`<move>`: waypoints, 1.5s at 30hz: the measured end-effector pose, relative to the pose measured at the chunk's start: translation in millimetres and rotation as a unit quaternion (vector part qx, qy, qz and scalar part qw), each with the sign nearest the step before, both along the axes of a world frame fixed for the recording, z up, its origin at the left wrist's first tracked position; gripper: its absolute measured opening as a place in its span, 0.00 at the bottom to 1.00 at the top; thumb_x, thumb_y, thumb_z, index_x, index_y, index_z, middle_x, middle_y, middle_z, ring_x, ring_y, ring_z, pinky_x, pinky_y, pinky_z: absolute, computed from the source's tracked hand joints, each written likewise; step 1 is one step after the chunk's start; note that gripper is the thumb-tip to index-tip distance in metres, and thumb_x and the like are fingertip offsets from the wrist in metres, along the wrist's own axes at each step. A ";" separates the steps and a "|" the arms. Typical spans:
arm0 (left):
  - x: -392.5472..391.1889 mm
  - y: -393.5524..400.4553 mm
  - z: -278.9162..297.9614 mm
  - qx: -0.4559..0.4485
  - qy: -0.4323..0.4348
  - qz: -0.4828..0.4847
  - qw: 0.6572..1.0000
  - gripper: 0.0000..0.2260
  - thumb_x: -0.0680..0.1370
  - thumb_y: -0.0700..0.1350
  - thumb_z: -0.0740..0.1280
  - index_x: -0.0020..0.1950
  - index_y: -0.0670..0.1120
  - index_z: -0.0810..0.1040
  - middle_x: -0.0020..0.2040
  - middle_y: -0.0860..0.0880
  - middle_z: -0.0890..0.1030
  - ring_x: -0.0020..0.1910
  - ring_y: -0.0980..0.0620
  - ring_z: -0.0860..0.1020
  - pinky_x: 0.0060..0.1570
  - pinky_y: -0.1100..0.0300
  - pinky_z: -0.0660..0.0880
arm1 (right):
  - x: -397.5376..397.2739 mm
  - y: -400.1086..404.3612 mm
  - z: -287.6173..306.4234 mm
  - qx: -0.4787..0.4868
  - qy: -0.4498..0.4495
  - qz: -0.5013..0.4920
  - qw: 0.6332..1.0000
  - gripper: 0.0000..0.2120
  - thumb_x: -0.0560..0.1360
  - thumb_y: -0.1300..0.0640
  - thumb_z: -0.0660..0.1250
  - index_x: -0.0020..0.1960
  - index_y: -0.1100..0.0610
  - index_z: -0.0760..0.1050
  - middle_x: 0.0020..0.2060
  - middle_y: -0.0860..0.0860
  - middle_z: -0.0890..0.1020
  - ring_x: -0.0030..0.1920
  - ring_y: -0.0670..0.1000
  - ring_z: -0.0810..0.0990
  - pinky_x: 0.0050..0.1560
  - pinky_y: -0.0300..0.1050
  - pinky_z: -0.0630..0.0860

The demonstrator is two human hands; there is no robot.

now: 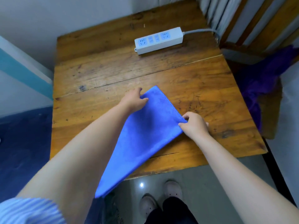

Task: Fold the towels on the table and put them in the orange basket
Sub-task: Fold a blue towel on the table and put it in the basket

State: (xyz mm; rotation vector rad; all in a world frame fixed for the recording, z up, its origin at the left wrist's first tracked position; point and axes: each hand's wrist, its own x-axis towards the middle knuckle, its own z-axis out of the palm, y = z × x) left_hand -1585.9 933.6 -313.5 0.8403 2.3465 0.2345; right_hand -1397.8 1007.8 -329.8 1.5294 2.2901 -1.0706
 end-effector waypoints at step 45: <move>-4.3 -214.8 9.9 0.146 0.299 -0.388 0.860 0.14 0.49 0.28 0.76 0.28 0.40 0.77 0.27 0.44 0.77 0.25 0.46 0.76 0.23 0.64 0.72 | 20.4 -179.2 18.3 0.369 0.123 0.345 0.854 0.13 0.49 0.73 0.73 0.32 0.63 0.77 0.25 0.56 0.74 0.27 0.56 0.75 0.33 0.45 0.55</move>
